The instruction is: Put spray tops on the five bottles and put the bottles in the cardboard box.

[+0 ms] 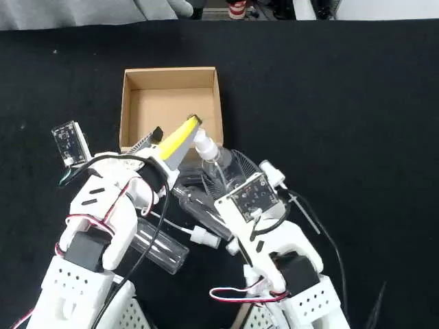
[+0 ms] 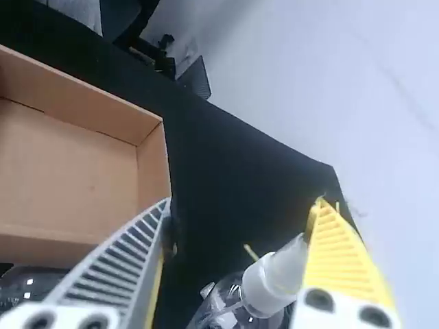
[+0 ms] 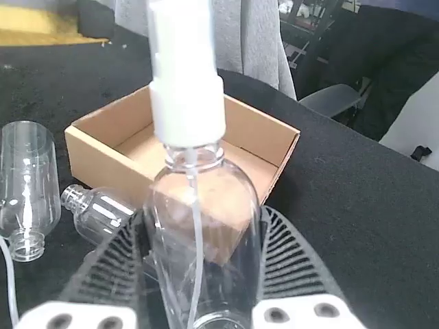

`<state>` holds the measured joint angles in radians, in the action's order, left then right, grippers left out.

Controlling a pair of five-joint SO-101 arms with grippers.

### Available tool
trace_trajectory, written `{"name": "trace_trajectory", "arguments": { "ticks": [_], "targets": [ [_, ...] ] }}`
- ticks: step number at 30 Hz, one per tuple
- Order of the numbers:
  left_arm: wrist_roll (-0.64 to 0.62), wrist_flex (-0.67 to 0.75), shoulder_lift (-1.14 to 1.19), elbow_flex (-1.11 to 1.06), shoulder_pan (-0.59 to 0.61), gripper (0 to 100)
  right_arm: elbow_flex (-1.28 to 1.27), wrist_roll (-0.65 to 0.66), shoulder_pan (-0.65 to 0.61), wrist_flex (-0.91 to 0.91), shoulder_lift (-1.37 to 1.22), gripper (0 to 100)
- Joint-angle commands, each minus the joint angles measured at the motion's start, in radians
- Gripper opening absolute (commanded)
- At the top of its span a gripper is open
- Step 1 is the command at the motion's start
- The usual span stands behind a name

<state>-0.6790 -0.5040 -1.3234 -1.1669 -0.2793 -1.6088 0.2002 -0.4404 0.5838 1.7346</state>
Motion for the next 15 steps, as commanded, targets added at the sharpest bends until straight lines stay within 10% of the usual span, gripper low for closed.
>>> {"name": "trace_trajectory", "arguments": {
  "ticks": [1, 15],
  "targets": [
    [0.012, -0.005, -0.005, 0.004, -0.010, 29, 0.021, -0.008, 0.031, -0.031, 0.027, 2.9],
    [-0.021, 0.000, -0.015, 0.039, 0.012, 29, 0.015, -0.008, 0.049, -0.031, 0.027, 2.9]
  ]
}}
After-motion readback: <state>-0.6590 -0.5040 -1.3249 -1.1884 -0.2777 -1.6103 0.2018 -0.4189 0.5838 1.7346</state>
